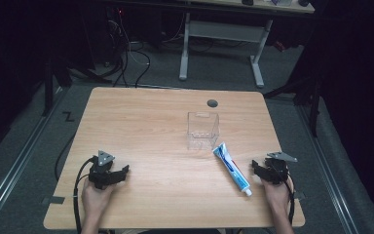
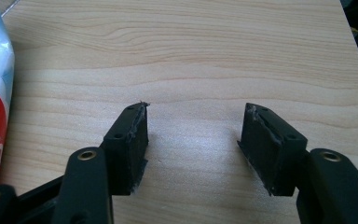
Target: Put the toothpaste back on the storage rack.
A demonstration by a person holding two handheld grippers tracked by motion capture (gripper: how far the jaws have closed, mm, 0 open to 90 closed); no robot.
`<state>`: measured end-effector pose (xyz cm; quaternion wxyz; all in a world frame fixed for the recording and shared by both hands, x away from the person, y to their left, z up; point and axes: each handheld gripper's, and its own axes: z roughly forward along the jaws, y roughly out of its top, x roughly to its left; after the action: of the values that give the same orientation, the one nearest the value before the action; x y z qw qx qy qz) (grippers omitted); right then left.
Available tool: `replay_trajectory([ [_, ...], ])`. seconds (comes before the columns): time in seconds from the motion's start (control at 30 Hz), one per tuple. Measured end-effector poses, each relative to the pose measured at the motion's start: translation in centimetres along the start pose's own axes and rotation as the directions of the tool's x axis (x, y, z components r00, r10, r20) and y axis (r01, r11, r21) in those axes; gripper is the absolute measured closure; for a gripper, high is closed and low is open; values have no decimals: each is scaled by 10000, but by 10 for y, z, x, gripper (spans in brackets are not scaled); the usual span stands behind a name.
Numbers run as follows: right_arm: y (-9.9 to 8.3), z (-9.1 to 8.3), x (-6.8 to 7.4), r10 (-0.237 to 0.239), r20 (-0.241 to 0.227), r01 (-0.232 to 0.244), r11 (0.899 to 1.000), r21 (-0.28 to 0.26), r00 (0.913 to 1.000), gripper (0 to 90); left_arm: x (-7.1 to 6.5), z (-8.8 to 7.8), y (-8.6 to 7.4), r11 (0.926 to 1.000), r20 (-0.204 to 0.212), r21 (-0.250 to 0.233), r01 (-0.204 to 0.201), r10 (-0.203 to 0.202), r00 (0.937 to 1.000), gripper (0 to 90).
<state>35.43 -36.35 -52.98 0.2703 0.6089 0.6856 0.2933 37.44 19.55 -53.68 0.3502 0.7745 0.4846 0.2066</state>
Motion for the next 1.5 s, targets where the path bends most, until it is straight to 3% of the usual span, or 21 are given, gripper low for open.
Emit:
replay_trajectory([
  [0.33,-1,-2,0,-113,-54,114,9999,104,9999,401,2,0,0,9999,-40,-39,133,-134,9999,284],
  [0.5,-2,-5,0,68,-201,-66,9999,108,9998,433,1,0,0,9999,-48,-18,115,-115,9999,283],
  [0.87,-5,-27,3,167,-726,-207,9982,-560,9972,478,2,0,0,9998,-35,-45,176,-176,9998,282],
  [1.0,-6,-31,4,-12,-978,-51,9979,-640,9952,482,2,0,0,9998,-20,-51,191,-192,9998,282],
  [1.2,-9,-42,13,-185,-1572,53,9965,-838,9874,523,3,0,0,9998,-4,-49,204,-204,9998,281],
  [1.37,-12,-49,22,-423,-1683,252,9944,-1029,9848,519,3,0,0,9998,6,-55,215,-215,9998,281],
  [1.5,-12,-53,26,-351,-1730,165,9941,-1076,9843,509,3,0,0,9997,0,-67,225,-225,9997,281],
])
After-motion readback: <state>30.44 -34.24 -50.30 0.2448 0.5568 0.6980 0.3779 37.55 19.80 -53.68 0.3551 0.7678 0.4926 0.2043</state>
